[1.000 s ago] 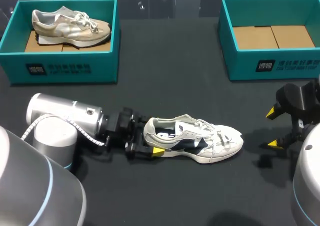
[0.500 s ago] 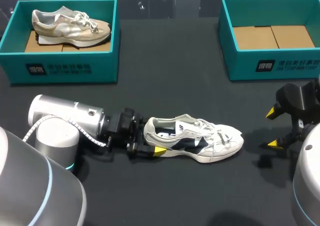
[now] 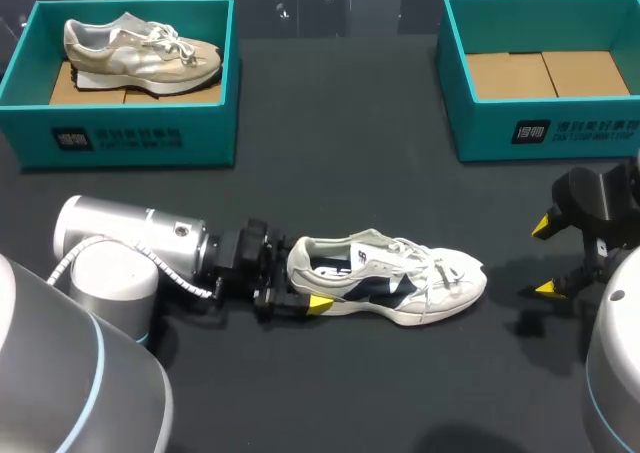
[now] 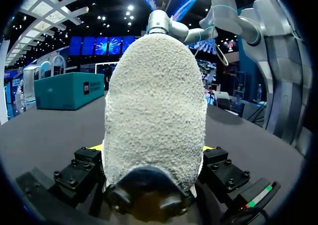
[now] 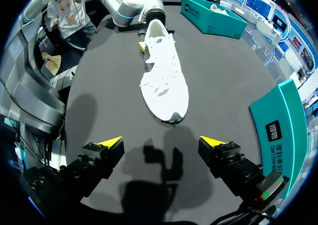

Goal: Take the shoe out of the shoebox, open the shoe tongue, remove and reinsert the insole, then place the shoe into the shoebox

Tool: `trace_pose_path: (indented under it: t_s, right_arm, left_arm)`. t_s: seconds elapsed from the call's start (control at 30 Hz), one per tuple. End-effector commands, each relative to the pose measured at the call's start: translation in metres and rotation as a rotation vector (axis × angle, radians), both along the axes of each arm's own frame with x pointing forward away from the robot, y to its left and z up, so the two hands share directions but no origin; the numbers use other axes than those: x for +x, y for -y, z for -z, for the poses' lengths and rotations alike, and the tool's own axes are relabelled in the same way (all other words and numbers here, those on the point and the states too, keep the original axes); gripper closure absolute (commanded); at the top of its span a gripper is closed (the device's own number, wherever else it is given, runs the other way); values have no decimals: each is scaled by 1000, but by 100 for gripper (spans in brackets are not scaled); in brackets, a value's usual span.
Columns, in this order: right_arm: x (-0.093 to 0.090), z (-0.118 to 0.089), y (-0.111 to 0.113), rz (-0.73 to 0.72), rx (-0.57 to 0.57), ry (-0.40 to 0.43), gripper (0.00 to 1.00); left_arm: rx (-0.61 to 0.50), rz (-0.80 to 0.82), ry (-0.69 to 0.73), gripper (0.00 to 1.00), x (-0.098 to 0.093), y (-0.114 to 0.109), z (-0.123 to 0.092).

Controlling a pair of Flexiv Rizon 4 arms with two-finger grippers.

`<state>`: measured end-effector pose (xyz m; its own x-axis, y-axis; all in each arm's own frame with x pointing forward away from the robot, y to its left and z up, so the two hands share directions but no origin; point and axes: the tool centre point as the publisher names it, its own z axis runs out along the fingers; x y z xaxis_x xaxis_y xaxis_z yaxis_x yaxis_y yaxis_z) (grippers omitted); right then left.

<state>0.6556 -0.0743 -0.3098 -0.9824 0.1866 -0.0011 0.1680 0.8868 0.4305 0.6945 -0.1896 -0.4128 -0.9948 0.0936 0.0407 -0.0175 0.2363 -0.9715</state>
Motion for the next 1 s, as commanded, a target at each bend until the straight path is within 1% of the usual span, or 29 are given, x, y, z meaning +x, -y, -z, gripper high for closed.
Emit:
trace_pose_path:
  t_s: [0.03, 0.47, 0.53, 0.63, 0.7, 0.73, 0.77, 0.8, 0.83, 0.9, 1.0]
  right_arm:
    - [-2, 0, -1, 2, -4, 2, 0]
    - [-2, 0, -1, 2, -4, 2, 0]
    - [-1, -3, -5, 89, -8, -44, 0]
    - [0, -8, -20, 205, -50, -107, 0]
    - [-1, -13, -35, 273, -103, -131, 0]
    - [-2, -16, -43, 306, -102, -139, 0]
    - [-4, -21, -53, 352, -131, -135, 0]
    - [-5, -23, -58, 385, -137, -139, 0]
    - [-7, -27, -66, 445, -138, -162, 0]
    - [-8, -32, -79, 568, -240, -197, 0]
    - [-13, -40, -95, 689, -280, -195, 0]
  left_arm:
    - [1, -2, 0, 100, -2, 0, 2]
    - [1, -2, 0, 100, -2, 0, 2]
    - [1, -2, 0, 100, -2, 0, 2]
    - [1, -2, 0, 100, -2, 0, 2]
    - [1, -2, 0, 100, -2, 0, 2]
    - [1, -2, 0, 100, -2, 0, 2]
    - [1, -2, 0, 100, -2, 0, 2]
    - [1, -2, 0, 100, -2, 0, 2]
    - [1, -2, 0, 100, -2, 0, 2]
    - [1, -2, 0, 100, -2, 0, 2]
    - [1, -2, 0, 100, -2, 0, 2]
